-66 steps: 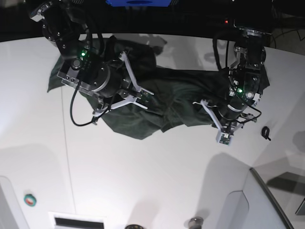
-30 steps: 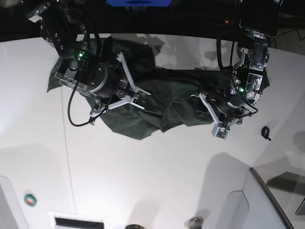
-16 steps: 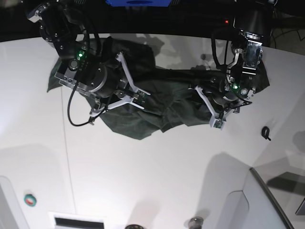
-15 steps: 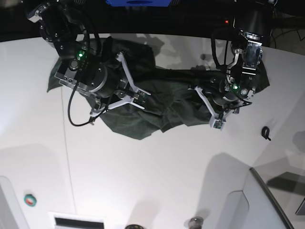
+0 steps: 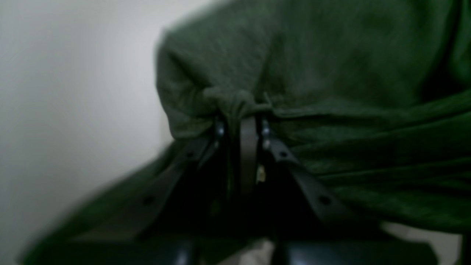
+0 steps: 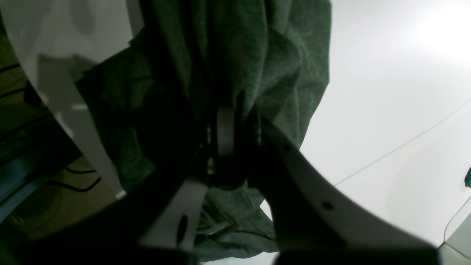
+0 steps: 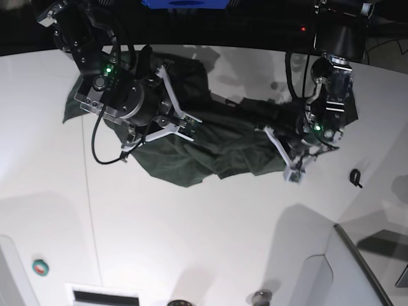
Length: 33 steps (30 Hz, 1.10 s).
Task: Layout the t-shirt on the table in an organized manner, then fold the t-shirt properly
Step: 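Lift the shirt with both grippers and shake it out above the table, then swing the held shirt across the table with both grippers and lower it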
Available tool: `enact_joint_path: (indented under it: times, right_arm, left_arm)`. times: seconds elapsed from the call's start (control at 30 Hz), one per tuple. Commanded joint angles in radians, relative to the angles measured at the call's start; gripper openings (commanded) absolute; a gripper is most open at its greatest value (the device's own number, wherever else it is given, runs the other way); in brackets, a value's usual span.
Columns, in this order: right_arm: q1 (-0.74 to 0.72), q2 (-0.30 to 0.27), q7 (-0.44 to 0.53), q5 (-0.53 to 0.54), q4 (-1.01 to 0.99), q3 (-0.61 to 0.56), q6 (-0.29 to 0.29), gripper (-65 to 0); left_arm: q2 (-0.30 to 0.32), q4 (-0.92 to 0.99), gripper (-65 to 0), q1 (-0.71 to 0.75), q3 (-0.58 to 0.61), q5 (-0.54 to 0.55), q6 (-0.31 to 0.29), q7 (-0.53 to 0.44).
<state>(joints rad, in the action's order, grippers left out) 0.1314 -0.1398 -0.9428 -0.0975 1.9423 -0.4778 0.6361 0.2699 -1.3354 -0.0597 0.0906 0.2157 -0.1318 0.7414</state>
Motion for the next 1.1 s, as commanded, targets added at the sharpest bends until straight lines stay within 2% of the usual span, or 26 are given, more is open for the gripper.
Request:
enact_joint_path:
  times: [0.0,0.13,0.27,0.6,0.73,0.87,0.93,1.0,1.07]
  right_arm:
    - [-0.011,0.001,0.012,0.0,0.019,0.003,-0.008,-62.3]
    - [-0.019,0.001,0.014,0.0,0.035,-0.005,-0.008,-62.3]
    - [-0.04,0.006,0.014,0.0,0.053,-0.015,-0.008,-62.3]
    - [-0.062,0.01,0.015,0.0,0.039,-0.37,-0.008,-62.3]
    - [-0.066,0.056,0.061,0.0,0.03,-0.433,-0.008,-62.3]
    - [-0.08,0.111,0.067,0.0,0.029,-0.436,0.001,-62.3]
    - [-0.094,0.133,0.069,0.0,0.03,-0.46,0.035,-62.3]
    - [-0.109,0.142,0.069,0.0,0.032,-0.483,0.047,-62.3]
    - [-0.12,0.139,0.069,0.0,0.033,-0.479,0.044,-62.3]
  left_arm:
    - [0.035,-0.06,-65.0,-0.033,-0.001,-0.003,0.007,-0.029]
    - [0.087,-0.18,-65.0,-0.036,-0.007,-0.011,0.007,-0.029]
    - [0.173,-0.29,-65.0,-0.041,-0.01,-0.011,0.007,-0.029]
    - [0.381,-0.309,-65.0,-0.073,-0.009,-0.012,0.007,-0.026]
    - [0.475,-0.37,-65.0,-0.113,-0.01,-0.029,0.007,0.005]
    - [0.497,-0.396,-65.0,-0.26,-0.002,-0.135,0.007,0.154]
    - [0.493,-0.396,-65.0,-0.323,0.007,-0.172,0.002,0.192]
    - [0.49,-0.396,-65.0,-0.383,0.061,-0.204,-0.047,0.209]
    - [0.483,-0.401,-65.0,-0.452,0.168,-0.247,-0.104,0.211]
